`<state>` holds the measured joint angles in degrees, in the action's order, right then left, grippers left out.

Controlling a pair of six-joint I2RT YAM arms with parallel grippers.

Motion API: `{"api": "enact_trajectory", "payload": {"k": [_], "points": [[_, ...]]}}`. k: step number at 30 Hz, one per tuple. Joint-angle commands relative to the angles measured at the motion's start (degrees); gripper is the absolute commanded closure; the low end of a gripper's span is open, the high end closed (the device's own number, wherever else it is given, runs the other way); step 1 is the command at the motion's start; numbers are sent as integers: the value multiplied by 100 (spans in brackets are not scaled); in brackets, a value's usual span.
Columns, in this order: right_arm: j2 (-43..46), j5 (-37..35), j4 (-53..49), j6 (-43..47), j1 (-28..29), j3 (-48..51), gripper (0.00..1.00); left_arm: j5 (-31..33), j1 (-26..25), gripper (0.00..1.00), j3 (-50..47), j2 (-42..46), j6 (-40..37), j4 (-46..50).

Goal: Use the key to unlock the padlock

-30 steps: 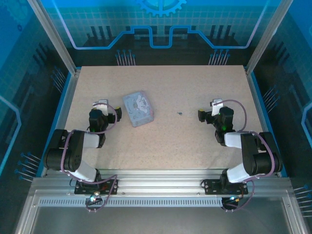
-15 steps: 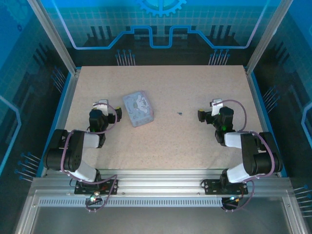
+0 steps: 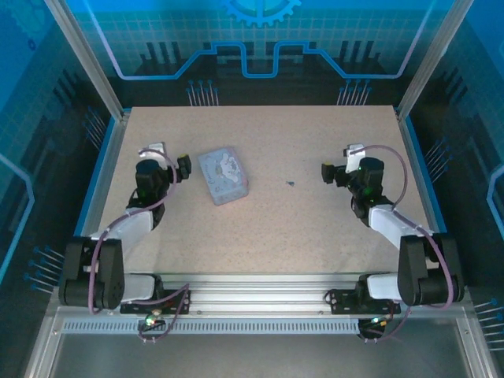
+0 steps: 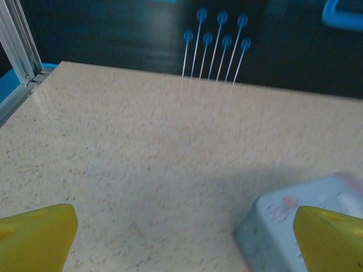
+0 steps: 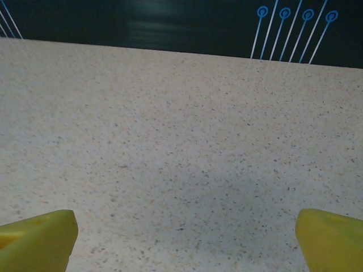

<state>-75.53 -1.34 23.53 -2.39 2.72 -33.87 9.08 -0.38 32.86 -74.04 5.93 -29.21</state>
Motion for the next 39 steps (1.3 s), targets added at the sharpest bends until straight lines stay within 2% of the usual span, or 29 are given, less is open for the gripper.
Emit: {"api": "enact_trajectory", "payload": {"k": [1, 2, 3, 4, 5, 7, 9, 11, 18, 24, 30, 35, 39], "points": [[478, 494, -593, -798, 10, -220, 0, -218, 40, 1, 295, 346, 1453, 976], [618, 562, -751, -1283, -17, -302, 0, -175, 59, 1, 329, 399, 2028, 1157], [772, 418, -1418, -2063, -58, -506, 0, -298, 112, 1, 351, 425, 2425, 1228], [855, -24, -2369, -2883, -99, -792, 0, -620, 181, 1, 372, 398, 2575, 1208], [841, -44, -2838, -3278, -172, -975, 0, -831, 194, 1, 433, 344, 2655, 1253], [685, 1150, -2827, -3275, -462, -1083, 0, -1237, 188, 1, 721, 99, 2739, 1561], [726, 1552, -2875, -3213, -393, -1059, 0, -1434, 162, 5, 1139, -287, 2914, 2160], [922, 1431, -3068, -3050, -201, -1008, 0, -1584, 137, 8, 1469, -694, 3036, 2537], [1537, 1258, -3861, -2757, 386, -829, 0, -1773, -234, 8, 2541, -2164, 3263, 2940], [1998, 1143, -4339, -2611, 562, -654, 0, -2024, -512, 14, 3767, -3330, 3298, 3451], [2090, 1092, -4522, -2494, 597, -454, 0, -2370, -845, 17, 4430, -3760, 3147, 3563], [1793, 1101, -4482, -2462, 709, -514, 0, -3150, -1148, 21, 4852, -4083, 3044, 3554], [1448, 1083, -4436, -2459, 864, -660, 0, -3501, -1478, 21, 5195, -4328, 2818, 3853]]}}
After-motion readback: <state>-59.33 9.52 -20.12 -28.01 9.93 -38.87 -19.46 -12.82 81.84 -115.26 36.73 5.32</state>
